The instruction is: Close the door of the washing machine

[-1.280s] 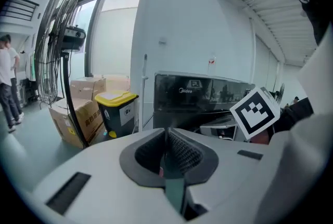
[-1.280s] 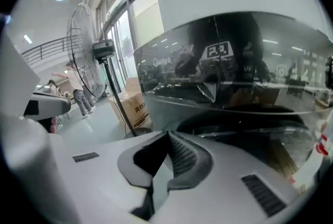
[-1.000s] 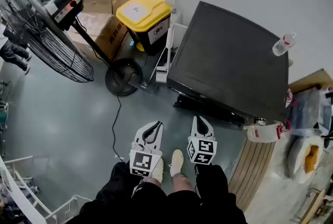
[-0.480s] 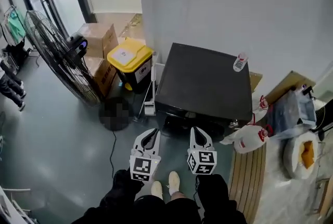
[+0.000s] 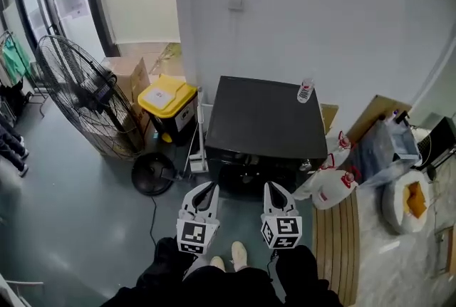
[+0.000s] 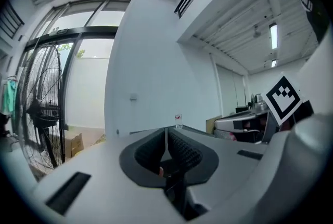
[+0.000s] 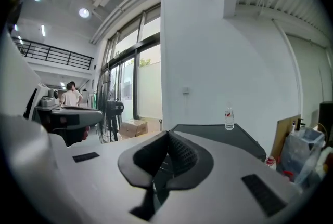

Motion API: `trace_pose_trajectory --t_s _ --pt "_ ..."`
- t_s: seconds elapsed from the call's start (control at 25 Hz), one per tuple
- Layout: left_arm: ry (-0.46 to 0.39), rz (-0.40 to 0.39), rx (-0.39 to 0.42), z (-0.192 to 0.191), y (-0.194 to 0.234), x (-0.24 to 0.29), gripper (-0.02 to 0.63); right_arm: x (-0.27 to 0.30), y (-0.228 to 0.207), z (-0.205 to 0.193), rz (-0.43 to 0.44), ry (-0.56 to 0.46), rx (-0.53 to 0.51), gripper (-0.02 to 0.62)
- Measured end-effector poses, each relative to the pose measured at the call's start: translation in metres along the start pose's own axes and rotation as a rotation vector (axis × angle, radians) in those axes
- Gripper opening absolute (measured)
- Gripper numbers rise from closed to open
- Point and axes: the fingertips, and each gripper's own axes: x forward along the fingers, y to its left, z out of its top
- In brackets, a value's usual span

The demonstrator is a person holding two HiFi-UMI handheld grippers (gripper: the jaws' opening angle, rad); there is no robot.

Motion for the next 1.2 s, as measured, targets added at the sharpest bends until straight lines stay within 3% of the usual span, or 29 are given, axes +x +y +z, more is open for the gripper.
trace_pose_trajectory --t_s 0.56,1.2 --pt "0.004 -0.097 -0.006 -0.003 -0.025 -0.035 0.035 -0.062 0.014 0.002 -0.091 -0.041 -0.037 0.017" --pt "0.005 -0.108 0.011 -0.005 -0.029 -0.041 0.035 -0.068 0.016 -0.002 -0.107 -0.040 -0.021 0.015"
